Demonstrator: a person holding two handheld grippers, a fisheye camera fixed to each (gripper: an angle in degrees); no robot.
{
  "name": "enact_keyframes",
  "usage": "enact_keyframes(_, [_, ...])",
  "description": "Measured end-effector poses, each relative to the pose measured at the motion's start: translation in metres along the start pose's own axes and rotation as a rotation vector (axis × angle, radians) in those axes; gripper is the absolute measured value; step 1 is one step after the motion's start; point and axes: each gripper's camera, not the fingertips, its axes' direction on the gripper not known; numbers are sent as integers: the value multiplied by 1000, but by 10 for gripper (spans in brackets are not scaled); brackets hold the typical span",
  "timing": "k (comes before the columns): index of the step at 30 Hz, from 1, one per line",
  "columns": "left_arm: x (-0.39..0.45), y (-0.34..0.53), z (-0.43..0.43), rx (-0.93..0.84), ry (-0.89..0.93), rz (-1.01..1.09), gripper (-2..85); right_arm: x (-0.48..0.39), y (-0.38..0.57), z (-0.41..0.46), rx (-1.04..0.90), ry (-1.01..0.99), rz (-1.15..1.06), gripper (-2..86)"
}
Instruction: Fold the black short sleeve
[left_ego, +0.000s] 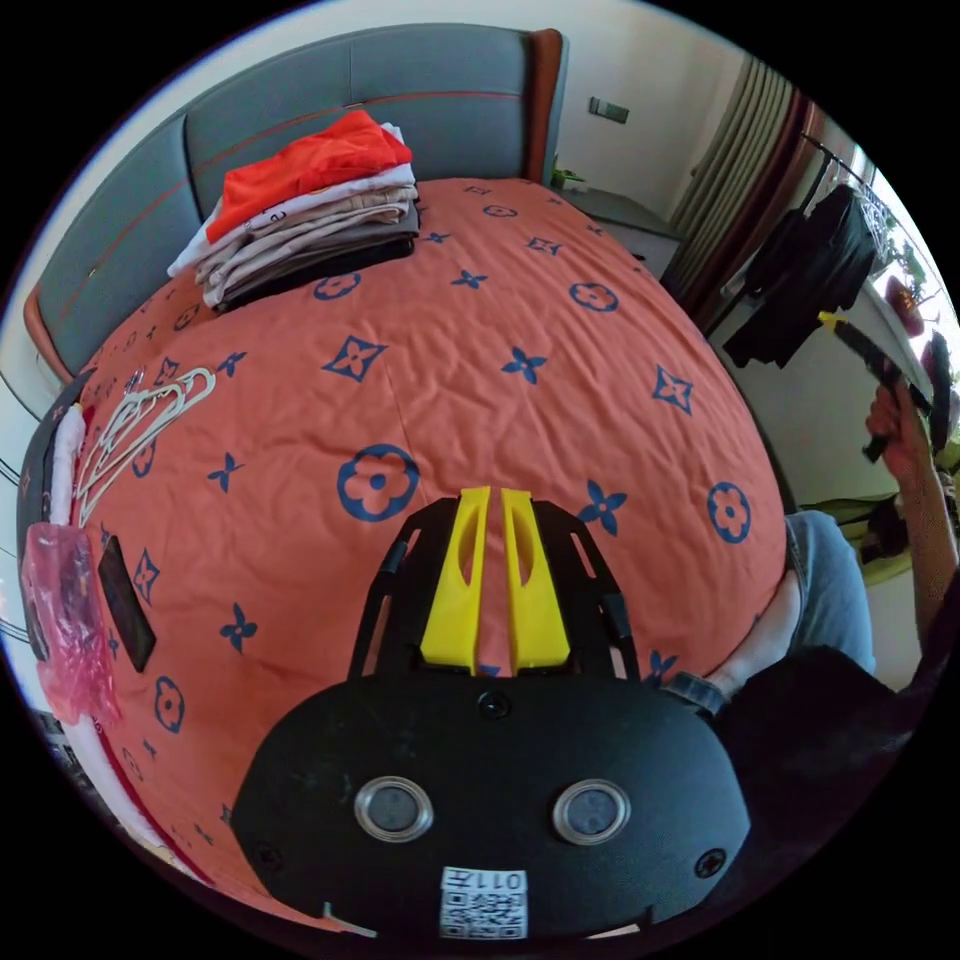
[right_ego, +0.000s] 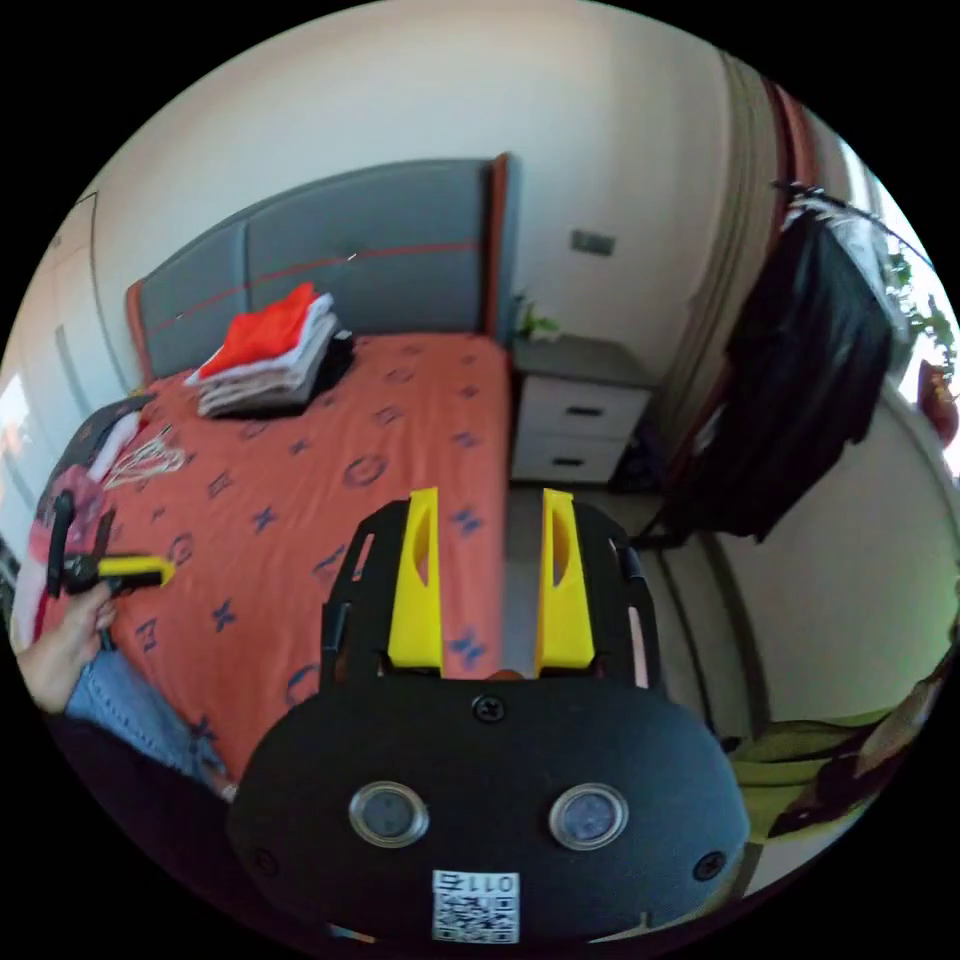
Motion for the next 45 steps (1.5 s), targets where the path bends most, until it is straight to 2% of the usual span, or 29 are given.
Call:
enact_keyframes(4, [-20, -1, -4, 15, 47, -30, 7, 138, -69, -33, 149, 196, 125, 156])
enact_keyframes(8, [-42, -5, 2, 5, 65, -63, 8, 254, -137, -31, 147, 281, 265, 168])
enact_keyframes(14, [-69, -18, 27, -112, 104, -77, 9, 364, -201, -17, 179, 383, 444, 163])
enact_keyframes(18, [-85, -22, 28, -110, 142, -91, 9, 420, -225, -4, 122, 407, 517, 140])
enact_keyframes(21, [-101, -23, 27, -107, 184, -125, 8, 452, -222, -2, 55, 466, 428, 58])
enact_keyframes(26, [-114, -30, 25, -111, 196, -128, 7, 499, -167, -43, 69, 514, 323, 36])
enact_keyframes(30, [-121, -32, 22, -107, 208, -139, 7, 539, -129, -75, 64, 562, 355, 31])
enact_keyframes(40, [-119, -43, 12, -125, 140, -101, 7, 629, -92, -147, 140, 354, 476, 25])
enact_keyframes(45, [-116, -48, 11, -135, 120, -88, 7, 644, -92, -160, 126, 351, 435, 23])
